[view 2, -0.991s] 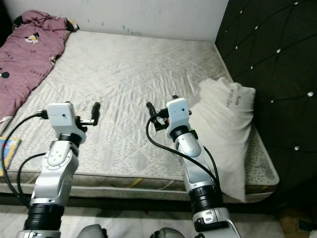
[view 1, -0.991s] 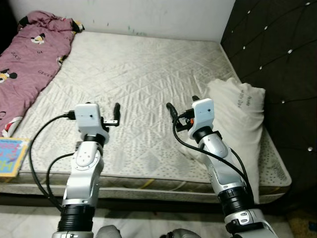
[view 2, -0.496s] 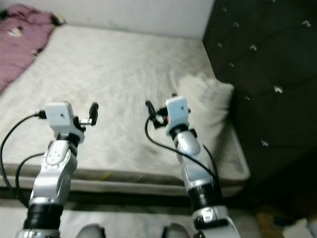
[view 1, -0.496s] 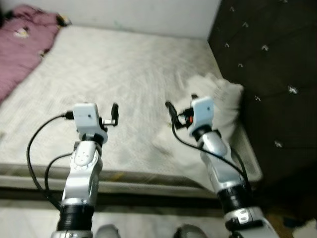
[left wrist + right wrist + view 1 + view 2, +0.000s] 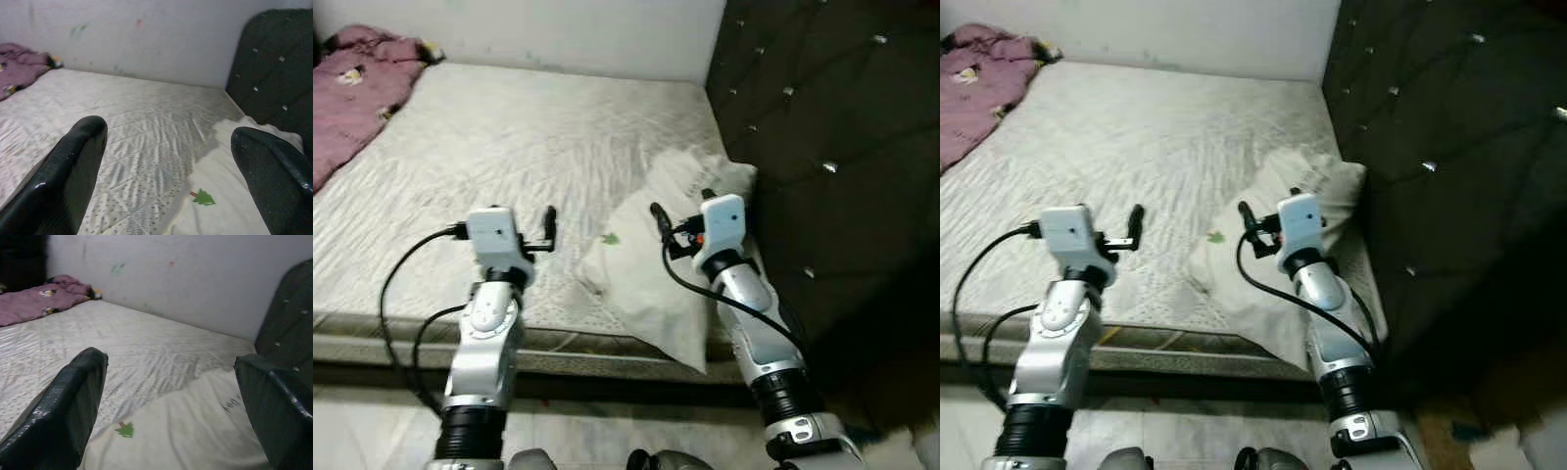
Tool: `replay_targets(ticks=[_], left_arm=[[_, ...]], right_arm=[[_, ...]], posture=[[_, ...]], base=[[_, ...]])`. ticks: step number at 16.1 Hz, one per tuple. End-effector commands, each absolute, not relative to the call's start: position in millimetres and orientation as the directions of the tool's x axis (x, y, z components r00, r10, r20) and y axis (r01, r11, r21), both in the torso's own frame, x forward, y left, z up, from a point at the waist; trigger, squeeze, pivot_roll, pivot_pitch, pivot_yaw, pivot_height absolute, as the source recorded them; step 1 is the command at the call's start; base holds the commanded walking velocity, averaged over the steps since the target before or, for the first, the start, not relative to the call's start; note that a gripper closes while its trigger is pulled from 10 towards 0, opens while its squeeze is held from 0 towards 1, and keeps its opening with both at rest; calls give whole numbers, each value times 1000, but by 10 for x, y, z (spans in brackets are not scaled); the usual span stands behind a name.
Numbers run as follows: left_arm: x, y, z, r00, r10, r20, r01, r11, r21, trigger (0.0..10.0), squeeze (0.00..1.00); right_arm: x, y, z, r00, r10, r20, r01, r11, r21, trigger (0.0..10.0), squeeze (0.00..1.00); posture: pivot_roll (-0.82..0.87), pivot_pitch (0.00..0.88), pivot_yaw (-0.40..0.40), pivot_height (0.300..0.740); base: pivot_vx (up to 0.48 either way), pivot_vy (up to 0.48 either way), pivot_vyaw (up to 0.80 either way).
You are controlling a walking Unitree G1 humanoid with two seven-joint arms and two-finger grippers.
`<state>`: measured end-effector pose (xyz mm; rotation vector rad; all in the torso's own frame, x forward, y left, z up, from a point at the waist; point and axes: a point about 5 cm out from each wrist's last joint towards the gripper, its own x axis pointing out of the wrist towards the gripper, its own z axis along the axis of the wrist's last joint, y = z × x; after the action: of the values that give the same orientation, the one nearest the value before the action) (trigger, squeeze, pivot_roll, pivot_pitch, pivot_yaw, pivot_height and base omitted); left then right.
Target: Clean up the room
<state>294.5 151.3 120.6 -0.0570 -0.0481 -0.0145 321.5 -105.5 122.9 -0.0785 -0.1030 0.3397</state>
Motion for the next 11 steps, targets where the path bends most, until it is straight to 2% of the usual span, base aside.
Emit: replay_targets(ticks=[1, 4, 11], left_arm=[[2958, 1460, 1247, 997, -30, 64, 34, 997, -71, 10000, 0], [2962, 1471, 1247, 998, -23, 64, 28, 996, -79, 10000, 0], [2965, 1474, 1254, 997, -26, 70, 31, 996, -81, 10000, 0]], right_arm=[[3234, -1103, 1255, 943, 319, 94, -310, 946, -99, 10000, 0], [3236, -1102, 1258, 943, 318, 96, -309, 946, -98, 10000, 0], [3232, -1094, 1264, 941, 325, 100, -314, 943, -110, 10000, 0]], posture=[[22, 0, -63, 740], [22, 0, -63, 740], [21, 0, -62, 740]], base=[[0, 0, -800], [0, 0, -596], [0, 0, 0]])
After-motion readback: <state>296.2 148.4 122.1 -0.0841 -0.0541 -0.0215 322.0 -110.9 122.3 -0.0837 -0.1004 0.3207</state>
